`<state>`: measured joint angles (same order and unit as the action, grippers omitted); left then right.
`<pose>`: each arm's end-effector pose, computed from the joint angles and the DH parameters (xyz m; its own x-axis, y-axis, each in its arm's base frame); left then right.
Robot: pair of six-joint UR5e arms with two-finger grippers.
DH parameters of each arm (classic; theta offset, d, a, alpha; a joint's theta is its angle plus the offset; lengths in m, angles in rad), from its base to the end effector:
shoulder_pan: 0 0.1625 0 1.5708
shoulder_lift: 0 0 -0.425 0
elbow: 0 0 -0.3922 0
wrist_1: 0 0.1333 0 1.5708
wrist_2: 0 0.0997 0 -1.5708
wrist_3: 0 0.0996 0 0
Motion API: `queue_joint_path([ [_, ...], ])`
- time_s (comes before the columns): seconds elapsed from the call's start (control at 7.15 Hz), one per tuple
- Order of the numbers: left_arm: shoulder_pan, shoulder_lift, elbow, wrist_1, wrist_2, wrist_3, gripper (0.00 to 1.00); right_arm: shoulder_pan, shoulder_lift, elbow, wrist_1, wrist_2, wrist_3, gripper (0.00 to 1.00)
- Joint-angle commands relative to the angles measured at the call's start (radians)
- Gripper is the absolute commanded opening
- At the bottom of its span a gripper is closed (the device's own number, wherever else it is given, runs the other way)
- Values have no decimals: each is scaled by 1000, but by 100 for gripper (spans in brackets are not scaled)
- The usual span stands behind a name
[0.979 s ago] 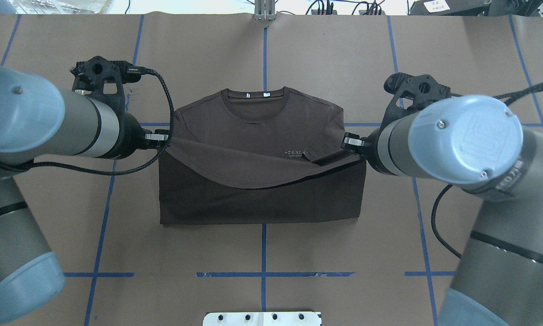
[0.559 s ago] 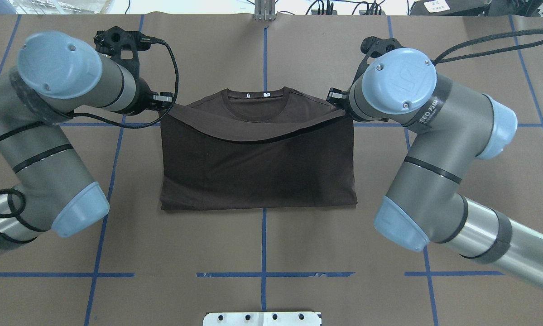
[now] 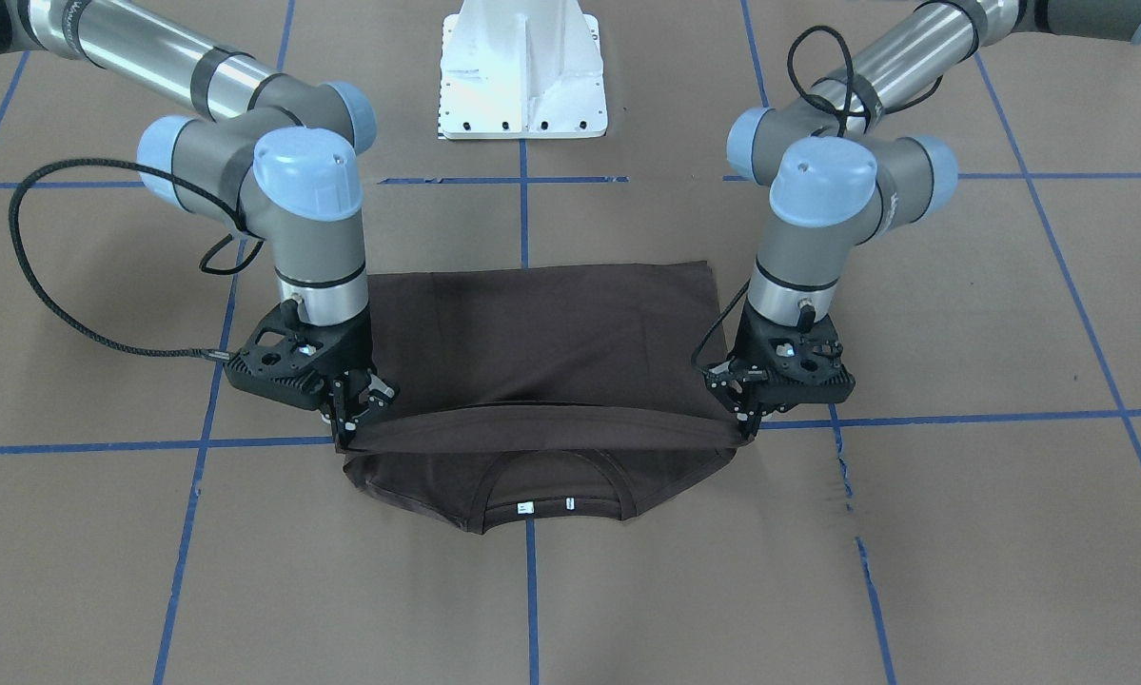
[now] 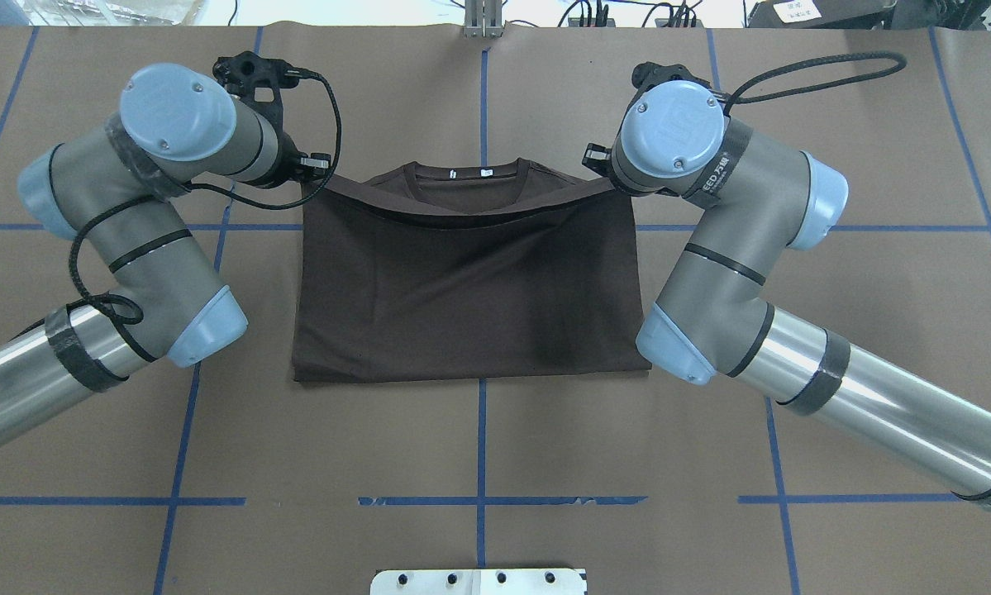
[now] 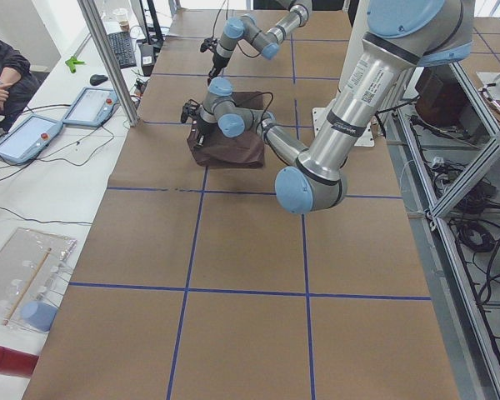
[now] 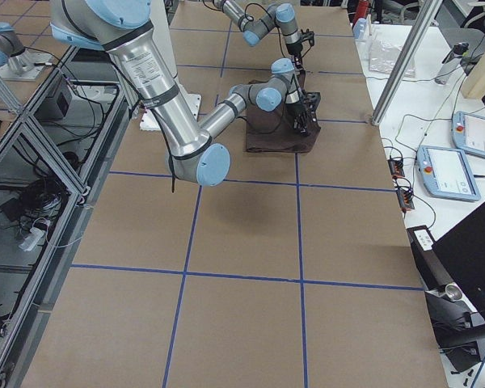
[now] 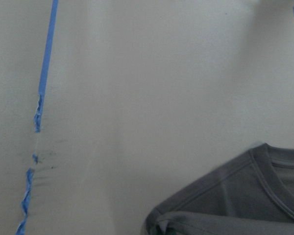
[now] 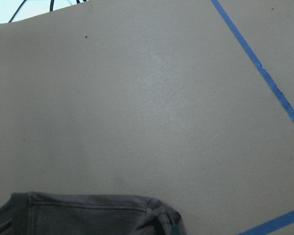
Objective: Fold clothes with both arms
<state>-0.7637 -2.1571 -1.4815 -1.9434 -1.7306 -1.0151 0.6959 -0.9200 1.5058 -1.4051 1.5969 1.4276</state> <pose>0.4383 -0.5823 0.3168 0.7097 0.0415 -0.7033 0.2596 0.9126 0.3159 -0.4727 -0.5652 0.2885 0.6445 0.3525 0.6785 -0.5407 0.8375 0.0786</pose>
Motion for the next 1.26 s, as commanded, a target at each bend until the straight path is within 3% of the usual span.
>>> queue_joint_path([
  [0.0, 3, -10, 59, -34, 0, 1, 0, 2, 4, -58, 28, 0, -9, 0],
  [0.28, 4, -12, 61, -34, -1, 15, 0, 2, 4, -67, 28, 0, -9, 0],
  [0.42, 1, -10, 59, -55, -1, 64, 68, 2, 3, -67, 28, 0, -12, 69],
  [0.56, -2, 3, 50, -115, -7, 163, 100, 4, 4, -58, 31, 1, -83, 100],
  [0.84, 3, 64, -50, -132, -29, 193, 100, 78, -10, -20, 32, 158, -206, 100],
  [1.12, 15, 213, -230, -137, -76, 137, 100, 93, -51, 37, 34, 176, -243, 100],
])
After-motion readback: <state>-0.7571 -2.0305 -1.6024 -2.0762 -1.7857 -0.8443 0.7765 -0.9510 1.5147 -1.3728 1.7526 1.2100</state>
